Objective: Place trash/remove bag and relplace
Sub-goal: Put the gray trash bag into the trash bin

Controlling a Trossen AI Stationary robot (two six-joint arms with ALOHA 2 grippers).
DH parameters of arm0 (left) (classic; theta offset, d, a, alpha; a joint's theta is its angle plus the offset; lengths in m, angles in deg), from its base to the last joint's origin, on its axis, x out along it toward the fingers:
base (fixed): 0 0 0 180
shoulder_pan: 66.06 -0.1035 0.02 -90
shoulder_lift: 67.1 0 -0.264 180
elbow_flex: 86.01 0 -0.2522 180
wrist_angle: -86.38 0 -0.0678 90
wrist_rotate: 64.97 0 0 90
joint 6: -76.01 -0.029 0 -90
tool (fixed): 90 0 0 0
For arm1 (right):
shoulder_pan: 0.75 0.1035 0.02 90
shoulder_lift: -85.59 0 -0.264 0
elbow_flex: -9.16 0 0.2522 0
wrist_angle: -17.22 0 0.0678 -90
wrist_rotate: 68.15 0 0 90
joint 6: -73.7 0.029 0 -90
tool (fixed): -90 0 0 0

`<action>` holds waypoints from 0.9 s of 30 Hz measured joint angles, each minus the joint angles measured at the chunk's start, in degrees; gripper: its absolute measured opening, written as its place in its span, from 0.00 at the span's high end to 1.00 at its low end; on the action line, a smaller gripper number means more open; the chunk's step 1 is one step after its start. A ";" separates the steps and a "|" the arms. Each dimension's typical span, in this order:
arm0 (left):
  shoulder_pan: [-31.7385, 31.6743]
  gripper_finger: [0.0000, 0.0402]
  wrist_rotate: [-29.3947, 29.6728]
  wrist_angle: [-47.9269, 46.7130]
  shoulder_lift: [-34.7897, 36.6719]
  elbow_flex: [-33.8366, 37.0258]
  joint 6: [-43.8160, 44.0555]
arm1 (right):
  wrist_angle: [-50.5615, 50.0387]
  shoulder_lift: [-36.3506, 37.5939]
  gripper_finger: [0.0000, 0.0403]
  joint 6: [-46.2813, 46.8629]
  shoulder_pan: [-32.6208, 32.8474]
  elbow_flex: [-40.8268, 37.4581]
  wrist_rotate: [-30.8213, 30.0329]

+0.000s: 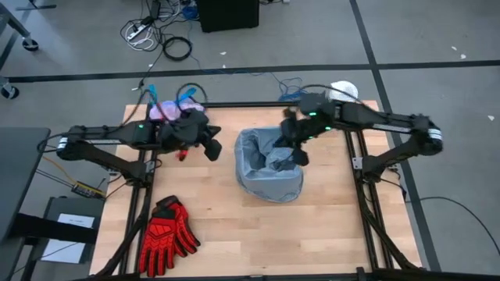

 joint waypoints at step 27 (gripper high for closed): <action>0.97 1.00 0.57 -2.02 3.50 -0.04 0.31 | -16.43 -31.18 1.00 -50.40 2.26 17.34 3.08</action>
